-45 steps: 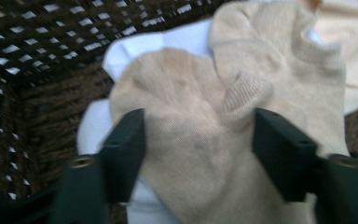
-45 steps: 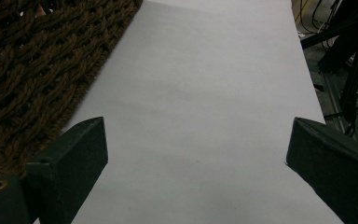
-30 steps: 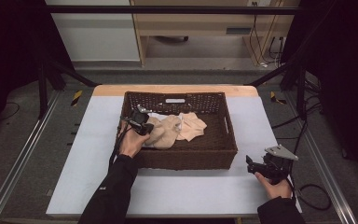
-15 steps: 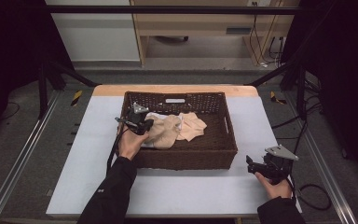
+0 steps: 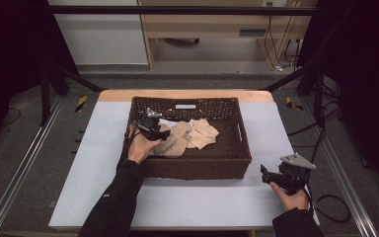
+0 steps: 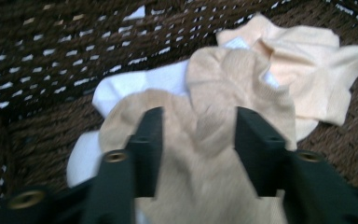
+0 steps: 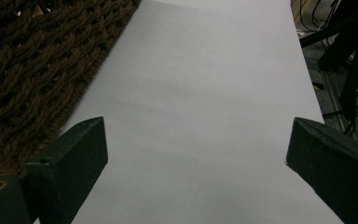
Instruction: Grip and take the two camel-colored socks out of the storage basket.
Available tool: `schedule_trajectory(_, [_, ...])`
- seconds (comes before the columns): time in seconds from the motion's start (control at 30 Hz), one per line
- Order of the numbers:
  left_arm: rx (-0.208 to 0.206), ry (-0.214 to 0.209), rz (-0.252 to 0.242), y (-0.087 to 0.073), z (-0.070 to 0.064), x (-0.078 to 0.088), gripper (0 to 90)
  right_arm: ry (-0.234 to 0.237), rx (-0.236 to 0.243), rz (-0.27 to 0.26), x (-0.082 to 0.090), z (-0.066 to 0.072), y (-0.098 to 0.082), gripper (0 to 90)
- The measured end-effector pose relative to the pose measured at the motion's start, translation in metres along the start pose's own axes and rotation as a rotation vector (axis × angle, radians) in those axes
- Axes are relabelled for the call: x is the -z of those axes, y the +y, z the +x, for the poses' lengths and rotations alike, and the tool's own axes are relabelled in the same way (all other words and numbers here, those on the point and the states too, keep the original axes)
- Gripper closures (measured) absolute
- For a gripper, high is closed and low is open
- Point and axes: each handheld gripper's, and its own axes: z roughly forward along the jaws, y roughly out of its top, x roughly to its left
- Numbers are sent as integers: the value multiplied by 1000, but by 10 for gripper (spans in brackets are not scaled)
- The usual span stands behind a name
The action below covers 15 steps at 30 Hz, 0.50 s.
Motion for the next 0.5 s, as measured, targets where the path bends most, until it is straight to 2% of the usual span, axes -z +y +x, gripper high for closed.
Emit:
schedule_trajectory(0.03, [-8, 8, -11, 2, -2, -1, 496, 0, 0, 0, 0, 0, 0, 55])
schedule_trajectory(0.07, [-19, 11, -28, 5, -5, -3, 400, 0, -1, 2, 0, 0, 0, 55])
schedule_trajectory(0.1, [-19, 11, -28, 5, -5, -3, 379, 0, -1, 2, 0, 0, 0, 55])
schedule_trajectory(0.13, [-41, 24, -23, 8, -9, -5, 358, 1, -1, 1, 0, 0, 0, 55])
schedule_trajectory(0.27, [-65, 33, -1, 12, -16, -12, 363, 0, -2, 1, 0, 0, 0, 54])
schedule_trajectory(0.37, [-63, 39, 64, 11, -16, -17, 461, 2, 3, 2, -1, 0, 0, 54])
schedule_trajectory(0.43, [-66, 35, 99, 10, -15, -17, 586, 2, 4, 3, -1, 0, 0, 54])
schedule_trajectory(0.47, [-66, 35, 99, 10, -15, -17, 634, 2, 4, 3, -1, 0, 0, 54])
schedule_trajectory(0.5, [-72, 26, 114, 9, -15, -18, 716, 2, 3, 3, -1, 0, 0, 55])
